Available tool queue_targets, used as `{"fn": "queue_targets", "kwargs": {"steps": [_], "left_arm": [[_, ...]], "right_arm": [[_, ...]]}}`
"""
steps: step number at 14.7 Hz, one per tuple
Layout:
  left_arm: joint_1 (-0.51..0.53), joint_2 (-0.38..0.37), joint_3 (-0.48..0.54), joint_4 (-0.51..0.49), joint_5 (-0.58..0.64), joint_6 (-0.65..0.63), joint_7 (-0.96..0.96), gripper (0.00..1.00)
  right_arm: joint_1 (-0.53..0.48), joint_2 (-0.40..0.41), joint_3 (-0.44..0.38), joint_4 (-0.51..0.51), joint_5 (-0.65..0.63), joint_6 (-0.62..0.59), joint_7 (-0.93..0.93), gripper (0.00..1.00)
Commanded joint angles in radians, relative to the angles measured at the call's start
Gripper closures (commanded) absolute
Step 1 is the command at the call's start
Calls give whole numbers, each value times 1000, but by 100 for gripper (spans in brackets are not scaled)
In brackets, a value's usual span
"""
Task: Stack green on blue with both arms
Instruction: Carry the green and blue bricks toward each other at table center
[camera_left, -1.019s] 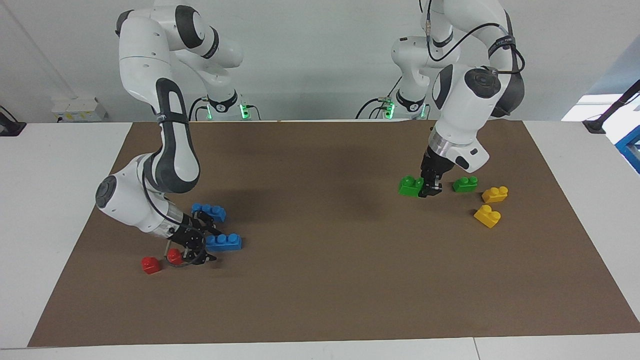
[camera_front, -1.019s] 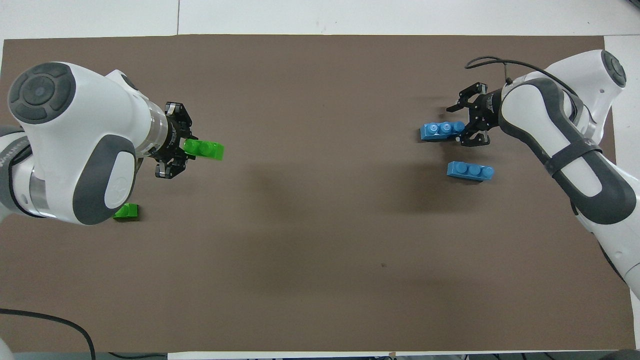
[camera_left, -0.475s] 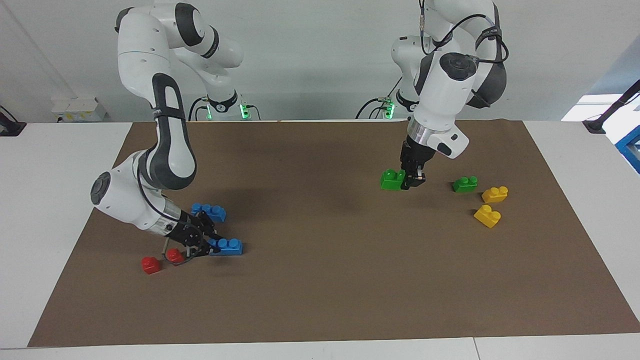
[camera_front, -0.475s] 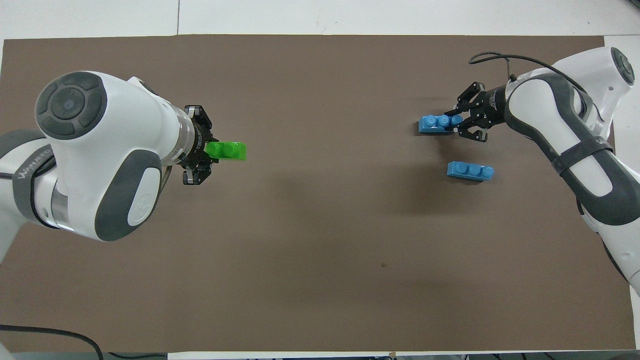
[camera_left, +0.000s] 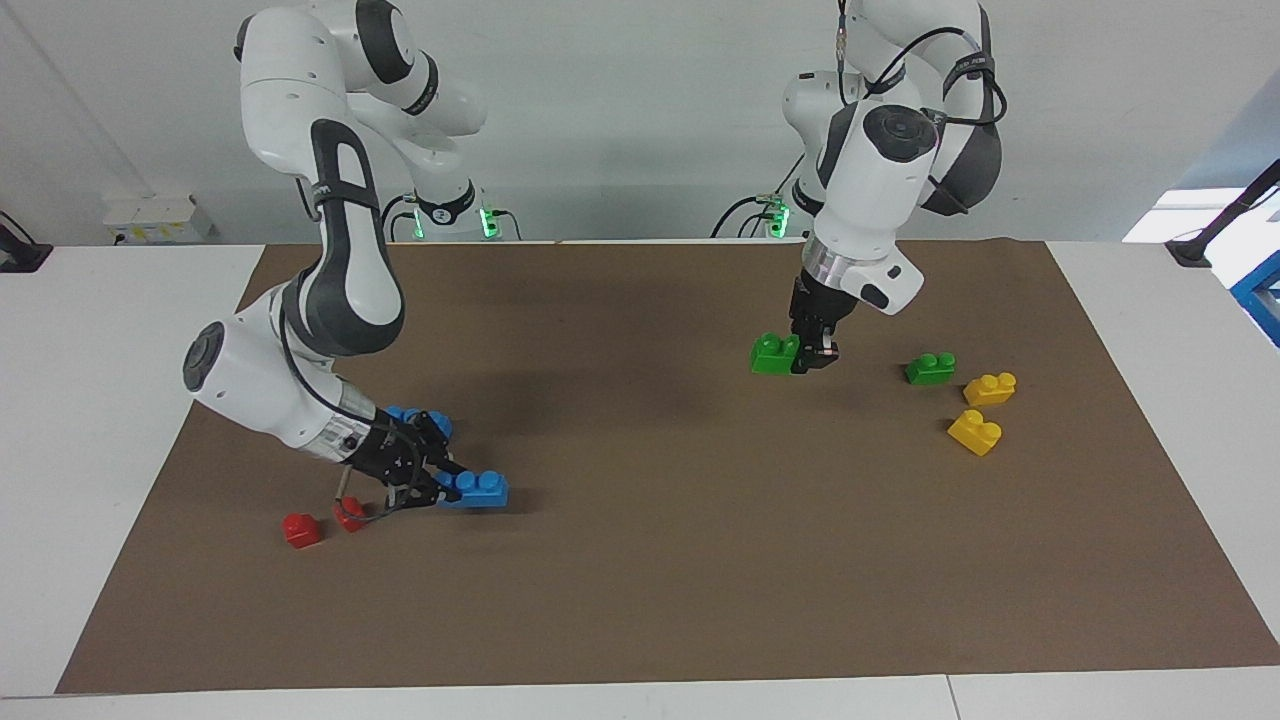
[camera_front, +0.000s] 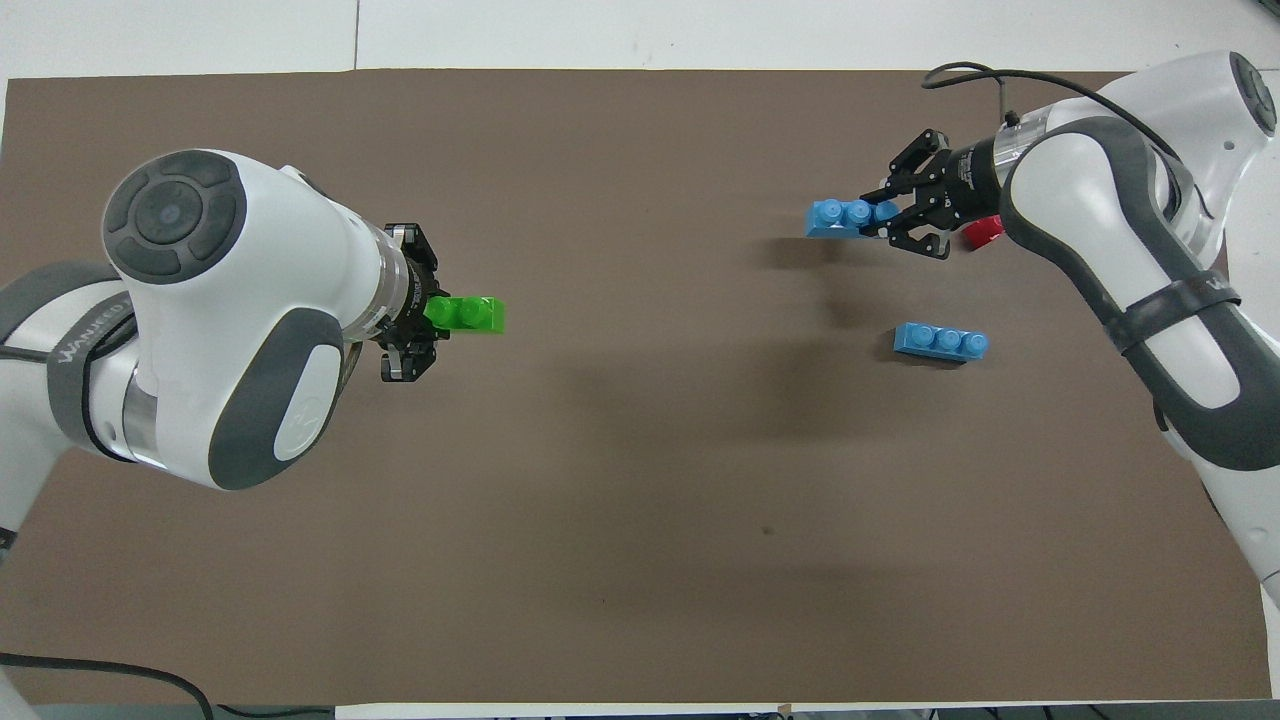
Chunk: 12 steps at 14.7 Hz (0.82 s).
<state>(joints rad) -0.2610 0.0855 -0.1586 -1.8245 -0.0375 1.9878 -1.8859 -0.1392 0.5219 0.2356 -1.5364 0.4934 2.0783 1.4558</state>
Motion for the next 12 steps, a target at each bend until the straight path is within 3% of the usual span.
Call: {"fn": "queue_targets", "kwargs": {"steps": [1, 3, 6, 9, 12], "left_arm": [[-23, -21, 13, -4, 13, -41, -25, 100], [-30, -23, 11, -2, 13, -55, -25, 100], [-37, -23, 11, -2, 13, -64, -28, 100], [-38, -23, 10, -1, 13, -63, -41, 100], [-49, -21, 11, 2, 13, -60, -53, 100]], "right_arm": [[65, -19, 13, 27, 13, -14, 104, 100], [174, -23, 13, 28, 11, 18, 156, 100], [314, -14, 13, 13, 8, 172, 340, 100], [400, 0, 13, -24, 11, 268, 368, 100], [423, 27, 13, -45, 11, 321, 394, 100]]}}
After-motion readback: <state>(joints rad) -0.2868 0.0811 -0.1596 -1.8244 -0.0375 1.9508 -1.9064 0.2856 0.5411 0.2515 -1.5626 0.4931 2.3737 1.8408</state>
